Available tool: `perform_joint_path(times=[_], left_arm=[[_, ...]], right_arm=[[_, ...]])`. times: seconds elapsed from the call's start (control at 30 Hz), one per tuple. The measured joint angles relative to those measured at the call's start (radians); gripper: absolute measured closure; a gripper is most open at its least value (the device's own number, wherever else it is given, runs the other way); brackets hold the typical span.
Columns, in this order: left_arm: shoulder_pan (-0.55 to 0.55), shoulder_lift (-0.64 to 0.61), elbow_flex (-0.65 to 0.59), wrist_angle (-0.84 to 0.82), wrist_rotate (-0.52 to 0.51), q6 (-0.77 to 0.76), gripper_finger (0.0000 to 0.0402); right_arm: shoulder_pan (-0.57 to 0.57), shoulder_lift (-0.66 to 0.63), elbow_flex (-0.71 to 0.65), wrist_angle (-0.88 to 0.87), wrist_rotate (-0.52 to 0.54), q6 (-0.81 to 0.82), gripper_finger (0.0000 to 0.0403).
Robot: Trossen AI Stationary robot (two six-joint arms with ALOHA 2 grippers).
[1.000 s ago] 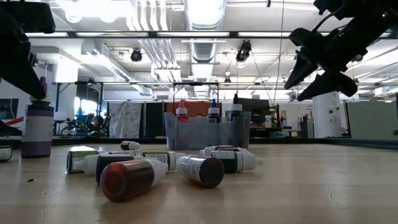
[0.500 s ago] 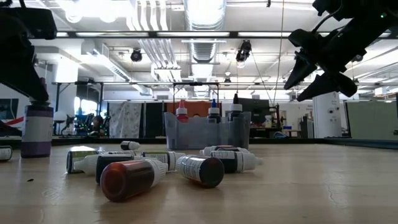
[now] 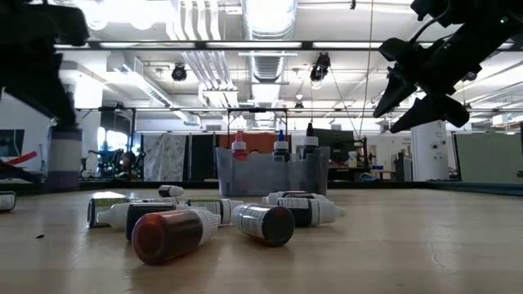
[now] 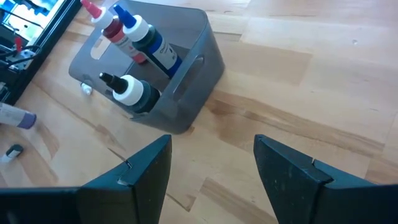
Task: Pick & Place food coloring
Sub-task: Put the large violet food coloring bottle into the black bin
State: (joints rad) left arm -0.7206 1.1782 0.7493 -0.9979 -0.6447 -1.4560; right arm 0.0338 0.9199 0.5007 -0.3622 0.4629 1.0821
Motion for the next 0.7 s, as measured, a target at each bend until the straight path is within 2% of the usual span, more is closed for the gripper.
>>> perform_joint_path(times=[0.1, 0.23, 0.43, 0.53, 0.7], left_arm=[[0.066, -0.019, 0.036, -0.004, -0.02, 0.064, 0.032], [0.22, -0.034, 0.096, 0.011, -0.004, 0.257, 0.0322], [0.542, -0.036, 0.208, 0.215, 0.155, 0.727, 0.0323], [0.696, -0.023, 0.253, 0.359, 0.281, 0.933, 0.0323], [0.844, 0.068, 0.31, 0.511, 0.406, 1.163, 0.0324]], right_arm=[[0.0, 0.0, 0.0, 0.0, 0.0, 0.0, 0.0181], [0.0, 0.0, 0.0, 0.0, 0.0, 0.0, 0.0181], [0.0, 0.0, 0.0, 0.0, 0.0, 0.0, 0.0181], [0.0, 0.0, 0.0, 0.0, 0.0, -0.006, 0.0181], [0.001, 0.0, 0.0, 0.0, 0.0, -0.012, 0.0181]])
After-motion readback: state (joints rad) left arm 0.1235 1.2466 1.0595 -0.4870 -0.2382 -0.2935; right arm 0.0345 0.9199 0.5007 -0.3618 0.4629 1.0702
